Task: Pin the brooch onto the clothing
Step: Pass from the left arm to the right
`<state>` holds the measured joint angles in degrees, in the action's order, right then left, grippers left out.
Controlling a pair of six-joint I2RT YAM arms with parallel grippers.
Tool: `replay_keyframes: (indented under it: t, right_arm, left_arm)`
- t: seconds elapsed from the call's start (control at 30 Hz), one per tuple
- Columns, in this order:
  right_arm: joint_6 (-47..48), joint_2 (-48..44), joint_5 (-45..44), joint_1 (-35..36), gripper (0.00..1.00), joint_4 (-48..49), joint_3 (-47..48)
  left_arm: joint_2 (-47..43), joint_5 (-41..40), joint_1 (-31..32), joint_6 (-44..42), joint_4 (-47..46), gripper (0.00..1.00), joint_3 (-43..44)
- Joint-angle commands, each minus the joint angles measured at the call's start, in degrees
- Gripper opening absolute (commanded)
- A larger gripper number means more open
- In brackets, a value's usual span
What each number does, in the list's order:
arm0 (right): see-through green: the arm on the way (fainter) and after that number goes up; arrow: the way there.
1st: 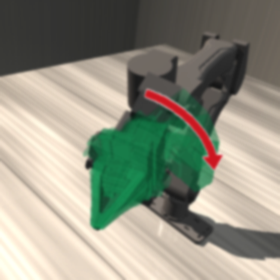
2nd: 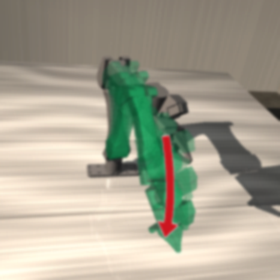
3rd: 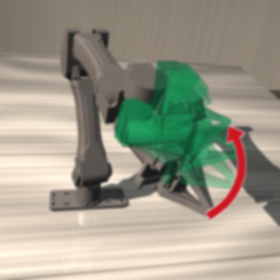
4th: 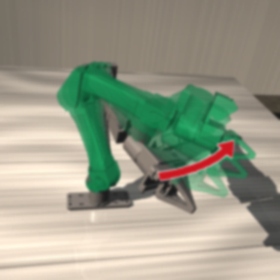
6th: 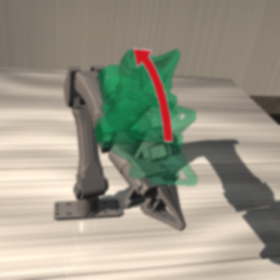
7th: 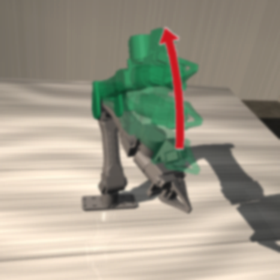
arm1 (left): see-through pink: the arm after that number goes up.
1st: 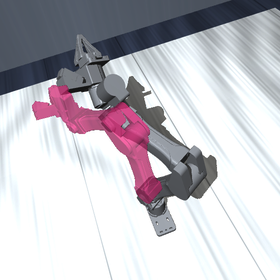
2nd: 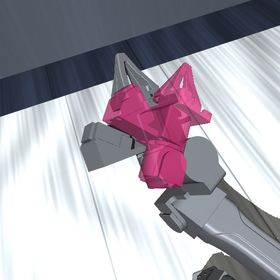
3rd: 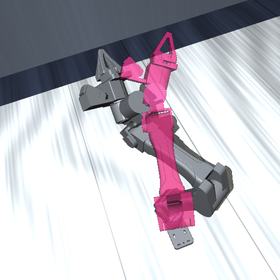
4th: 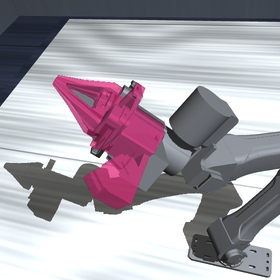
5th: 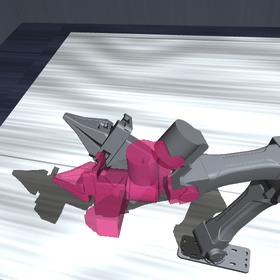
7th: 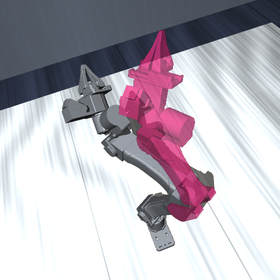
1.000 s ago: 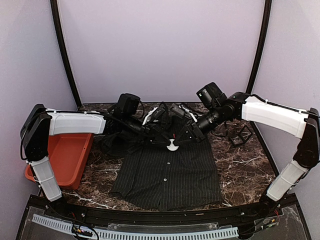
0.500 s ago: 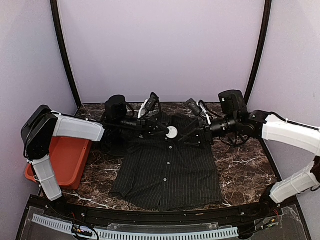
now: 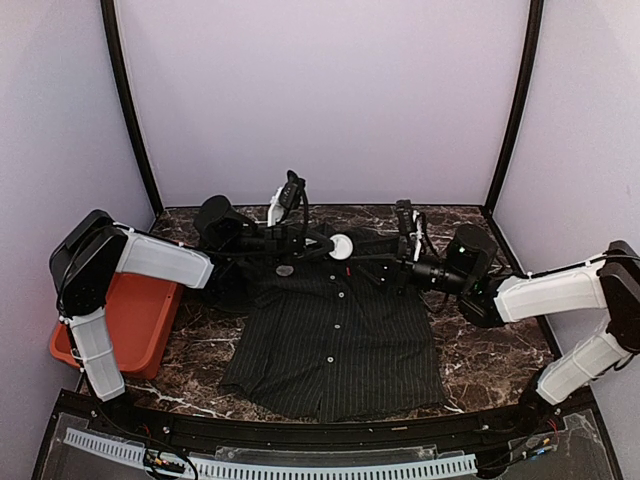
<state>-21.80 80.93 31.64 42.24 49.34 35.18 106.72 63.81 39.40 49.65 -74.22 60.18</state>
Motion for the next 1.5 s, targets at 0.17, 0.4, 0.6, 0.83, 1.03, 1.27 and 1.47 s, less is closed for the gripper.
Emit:
replay_keyframes:
  t: [0.17,0.4,0.6,0.83,1.03,1.27,1.47]
  right_arm:
    - [-6.2,7.3,-3.0,1.9,0.66,26.0,1.1]
    - [-7.4,7.7,-2.3,2.1,0.60,26.0,0.9]
    - [-7.6,8.4,-0.1,2.1,0.47,18.2,5.1]
    - [-8.2,10.0,2.1,2.1,0.37,16.7,6.3]
    - [-8.3,8.9,2.0,2.1,0.38,16.3,5.1]
    - [-8.7,8.5,2.5,2.1,0.36,16.0,4.0]
    - [-8.9,8.3,3.3,2.1,0.27,15.5,4.0]
  left_arm:
    - [-1.0,0.3,0.2,1.3,-4.2,0.01,-0.9]
    - [-1.5,0.3,0.1,-0.5,-1.6,0.01,-1.0]
    - [-1.4,0.2,0.2,-1.3,-0.9,0.01,-0.9]
    - [-1.6,0.3,0.2,-1.2,-1.1,0.01,-0.9]
    - [-1.7,0.2,0.0,-1.3,-1.1,0.01,-1.0]
    - [-1.7,0.1,-0.2,-1.1,-1.3,0.01,-1.0]
    - [-1.6,0.1,-0.3,-1.2,-1.3,0.01,-1.0]
